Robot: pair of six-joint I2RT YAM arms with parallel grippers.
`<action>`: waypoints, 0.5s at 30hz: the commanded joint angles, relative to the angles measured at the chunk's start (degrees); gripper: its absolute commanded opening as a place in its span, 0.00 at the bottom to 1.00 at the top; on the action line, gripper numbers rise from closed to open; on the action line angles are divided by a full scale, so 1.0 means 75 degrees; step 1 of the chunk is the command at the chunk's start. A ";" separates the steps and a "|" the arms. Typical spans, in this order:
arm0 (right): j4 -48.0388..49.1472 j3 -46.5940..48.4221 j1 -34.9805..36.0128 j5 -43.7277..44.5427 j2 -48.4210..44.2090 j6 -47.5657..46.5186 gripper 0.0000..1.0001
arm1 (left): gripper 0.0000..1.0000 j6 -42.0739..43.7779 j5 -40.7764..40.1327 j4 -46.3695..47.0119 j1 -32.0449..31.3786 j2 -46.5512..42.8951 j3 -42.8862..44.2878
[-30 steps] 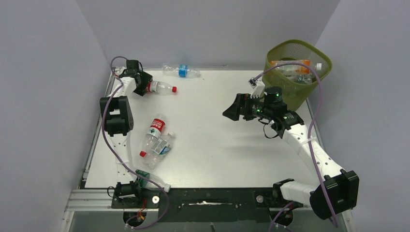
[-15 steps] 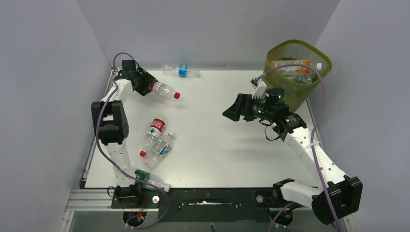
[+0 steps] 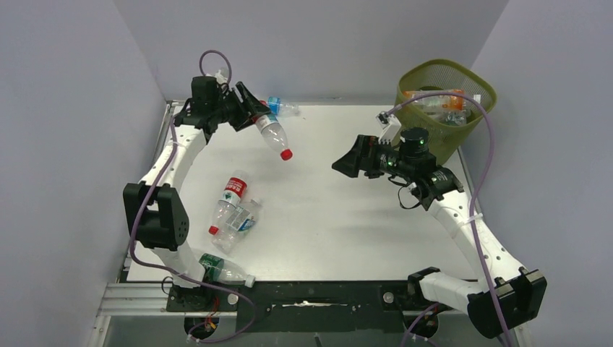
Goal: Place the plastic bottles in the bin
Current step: Pick up the plastic bottle at the center of the board.
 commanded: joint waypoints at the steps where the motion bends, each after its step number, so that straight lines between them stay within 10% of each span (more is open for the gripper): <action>1: 0.0256 0.0710 0.0068 -0.0148 0.0054 0.0162 0.98 | 0.53 0.0692 0.0958 0.0424 -0.0453 -0.0683 -0.0243; 15: 0.0484 0.1537 0.0541 0.0101 0.0881 0.0311 0.99 | 0.53 0.0677 0.0535 0.0498 -0.2601 -0.1287 -0.0348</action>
